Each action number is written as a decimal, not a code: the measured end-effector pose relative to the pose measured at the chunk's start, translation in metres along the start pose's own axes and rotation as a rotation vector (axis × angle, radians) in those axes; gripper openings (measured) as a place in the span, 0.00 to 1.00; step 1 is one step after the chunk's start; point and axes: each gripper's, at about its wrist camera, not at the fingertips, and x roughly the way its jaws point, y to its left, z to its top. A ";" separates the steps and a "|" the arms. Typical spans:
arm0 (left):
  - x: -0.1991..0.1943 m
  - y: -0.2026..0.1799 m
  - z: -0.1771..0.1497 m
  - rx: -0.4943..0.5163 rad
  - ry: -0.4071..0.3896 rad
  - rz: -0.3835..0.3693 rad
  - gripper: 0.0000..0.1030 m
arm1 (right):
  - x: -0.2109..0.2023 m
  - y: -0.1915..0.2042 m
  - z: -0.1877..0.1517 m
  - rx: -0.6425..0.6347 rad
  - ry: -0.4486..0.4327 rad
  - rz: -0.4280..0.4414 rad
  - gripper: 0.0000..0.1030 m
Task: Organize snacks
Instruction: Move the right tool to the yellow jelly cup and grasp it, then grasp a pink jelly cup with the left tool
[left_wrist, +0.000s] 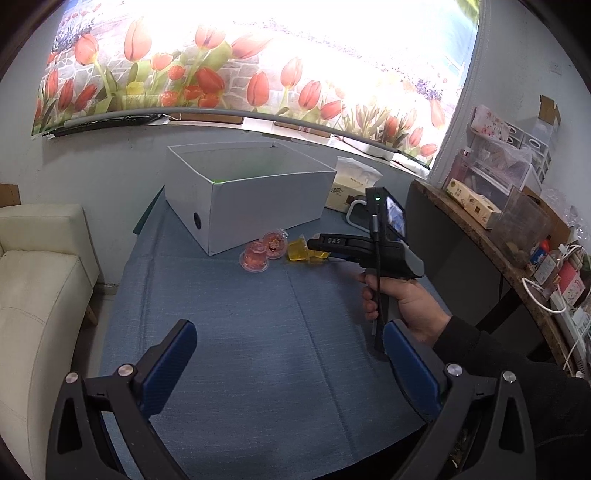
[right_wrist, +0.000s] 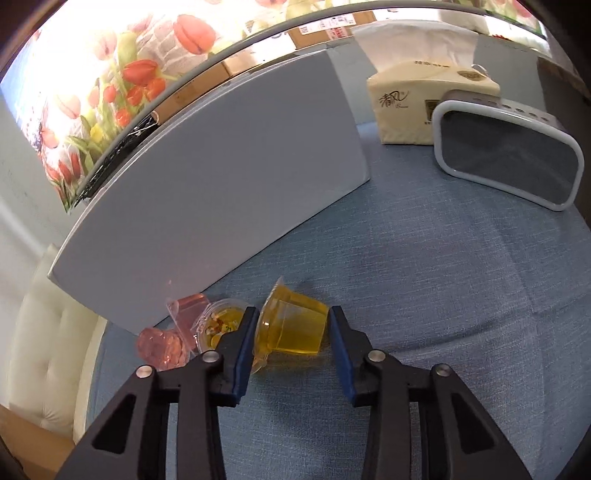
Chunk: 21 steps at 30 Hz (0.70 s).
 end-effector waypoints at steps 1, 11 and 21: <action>0.003 0.000 0.000 0.002 0.002 0.009 1.00 | 0.001 0.000 -0.001 -0.002 -0.002 0.005 0.39; 0.059 -0.001 0.018 0.081 0.049 0.055 1.00 | -0.048 0.007 -0.022 -0.156 -0.023 0.000 0.32; 0.168 0.002 0.055 0.204 0.120 0.114 1.00 | -0.131 -0.017 -0.059 -0.169 -0.048 0.038 0.32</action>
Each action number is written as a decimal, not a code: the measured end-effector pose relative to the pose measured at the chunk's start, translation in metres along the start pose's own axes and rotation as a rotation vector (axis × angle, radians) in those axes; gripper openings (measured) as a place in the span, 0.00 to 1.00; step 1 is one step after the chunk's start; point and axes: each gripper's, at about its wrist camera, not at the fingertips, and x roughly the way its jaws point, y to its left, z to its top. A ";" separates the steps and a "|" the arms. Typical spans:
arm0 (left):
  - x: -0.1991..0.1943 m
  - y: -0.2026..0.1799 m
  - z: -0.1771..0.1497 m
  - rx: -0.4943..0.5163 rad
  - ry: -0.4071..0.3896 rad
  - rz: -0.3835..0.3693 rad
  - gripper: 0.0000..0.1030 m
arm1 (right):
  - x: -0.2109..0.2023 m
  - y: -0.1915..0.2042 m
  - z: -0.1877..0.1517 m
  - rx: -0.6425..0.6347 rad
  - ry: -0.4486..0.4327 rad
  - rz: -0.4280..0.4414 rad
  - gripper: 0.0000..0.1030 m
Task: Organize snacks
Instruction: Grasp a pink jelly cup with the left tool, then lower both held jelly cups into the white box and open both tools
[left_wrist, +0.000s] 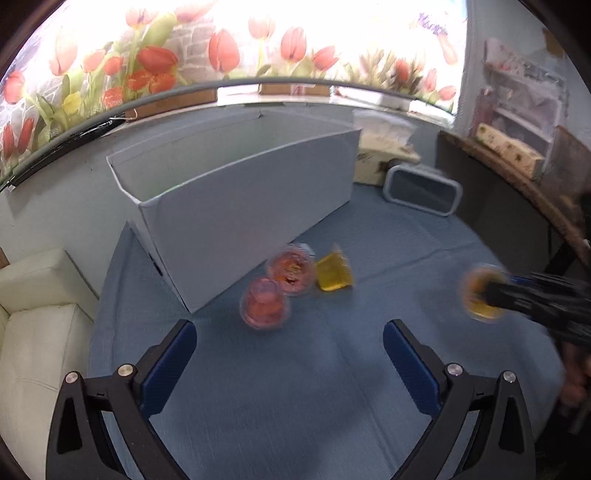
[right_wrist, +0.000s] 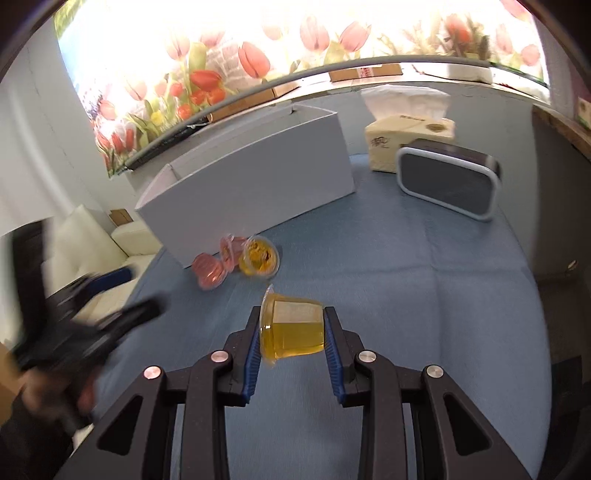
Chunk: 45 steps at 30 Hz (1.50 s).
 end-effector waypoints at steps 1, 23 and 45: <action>0.011 0.002 0.003 0.002 0.017 0.014 1.00 | -0.007 0.000 -0.004 -0.004 -0.003 -0.004 0.32; 0.075 0.020 0.010 -0.038 0.104 0.012 0.46 | -0.048 0.010 -0.040 -0.029 -0.005 0.030 0.32; -0.071 -0.008 -0.019 -0.127 -0.034 -0.113 0.46 | -0.050 0.035 -0.030 -0.056 -0.027 0.081 0.32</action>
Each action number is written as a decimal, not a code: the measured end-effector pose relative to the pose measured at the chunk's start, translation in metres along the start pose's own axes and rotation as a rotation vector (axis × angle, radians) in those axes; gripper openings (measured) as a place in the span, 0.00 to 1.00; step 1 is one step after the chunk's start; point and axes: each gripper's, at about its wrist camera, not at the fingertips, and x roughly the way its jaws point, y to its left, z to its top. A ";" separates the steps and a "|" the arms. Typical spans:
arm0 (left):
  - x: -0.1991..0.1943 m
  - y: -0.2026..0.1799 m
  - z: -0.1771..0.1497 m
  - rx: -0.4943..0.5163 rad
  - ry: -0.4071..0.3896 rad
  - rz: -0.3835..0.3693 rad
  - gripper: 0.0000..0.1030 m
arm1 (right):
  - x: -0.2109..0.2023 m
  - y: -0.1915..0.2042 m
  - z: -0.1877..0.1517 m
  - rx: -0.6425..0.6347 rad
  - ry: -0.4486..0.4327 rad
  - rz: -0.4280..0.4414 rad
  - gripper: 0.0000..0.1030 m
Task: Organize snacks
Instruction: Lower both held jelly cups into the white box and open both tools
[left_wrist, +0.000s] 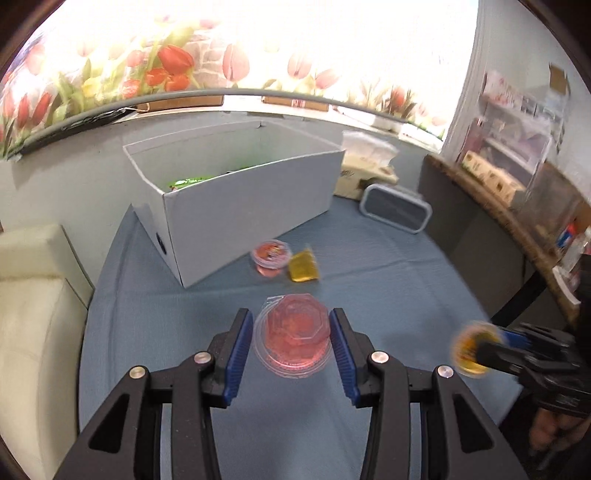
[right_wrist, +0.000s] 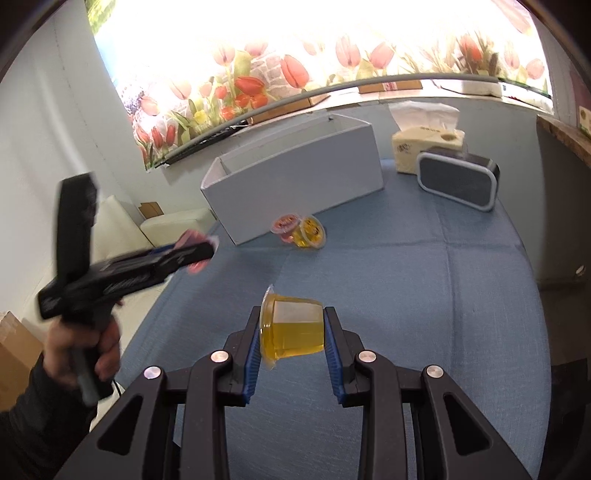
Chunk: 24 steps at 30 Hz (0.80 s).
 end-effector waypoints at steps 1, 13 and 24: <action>-0.007 -0.002 -0.002 0.005 0.002 -0.007 0.46 | 0.001 0.002 0.004 -0.005 -0.003 0.009 0.32; -0.055 -0.002 0.008 -0.011 -0.043 -0.006 0.46 | 0.015 0.024 0.039 -0.072 -0.020 0.046 0.32; -0.021 0.034 0.100 -0.028 -0.091 0.054 0.46 | 0.071 0.029 0.141 -0.109 -0.036 0.032 0.32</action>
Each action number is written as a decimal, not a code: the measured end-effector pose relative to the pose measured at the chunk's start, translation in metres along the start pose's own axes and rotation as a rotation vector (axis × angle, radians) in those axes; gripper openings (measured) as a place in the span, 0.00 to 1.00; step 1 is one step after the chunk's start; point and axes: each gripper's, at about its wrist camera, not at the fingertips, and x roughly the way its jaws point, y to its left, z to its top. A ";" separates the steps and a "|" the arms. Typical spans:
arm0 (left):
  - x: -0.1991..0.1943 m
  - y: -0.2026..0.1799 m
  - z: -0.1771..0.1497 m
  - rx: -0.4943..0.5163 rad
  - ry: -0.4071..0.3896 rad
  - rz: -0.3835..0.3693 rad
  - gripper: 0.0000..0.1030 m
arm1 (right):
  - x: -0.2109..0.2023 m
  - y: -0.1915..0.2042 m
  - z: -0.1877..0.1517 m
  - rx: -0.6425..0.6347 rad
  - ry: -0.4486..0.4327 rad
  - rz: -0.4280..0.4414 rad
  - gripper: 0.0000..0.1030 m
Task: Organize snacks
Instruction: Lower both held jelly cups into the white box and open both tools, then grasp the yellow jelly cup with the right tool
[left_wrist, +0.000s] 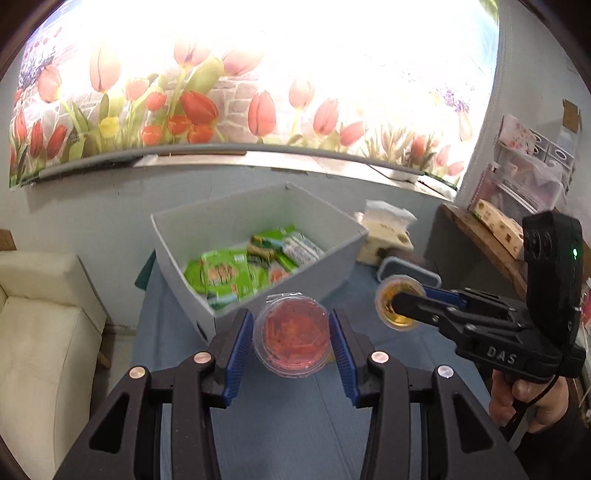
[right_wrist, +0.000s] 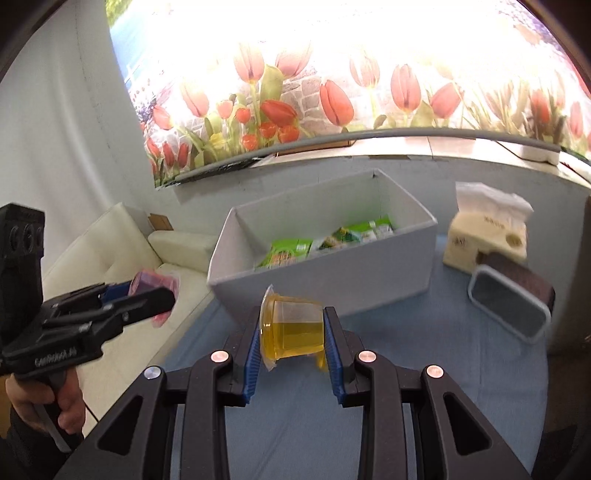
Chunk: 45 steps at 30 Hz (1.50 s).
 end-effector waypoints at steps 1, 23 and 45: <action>0.007 0.003 0.009 0.002 0.001 0.014 0.46 | 0.009 -0.001 0.013 -0.005 -0.001 -0.005 0.32; 0.097 0.060 0.092 -0.022 0.054 0.074 0.56 | 0.134 -0.036 0.114 0.038 0.124 -0.105 0.69; 0.023 0.021 0.030 0.105 0.027 0.116 1.00 | 0.064 -0.039 0.055 0.044 0.085 -0.170 0.86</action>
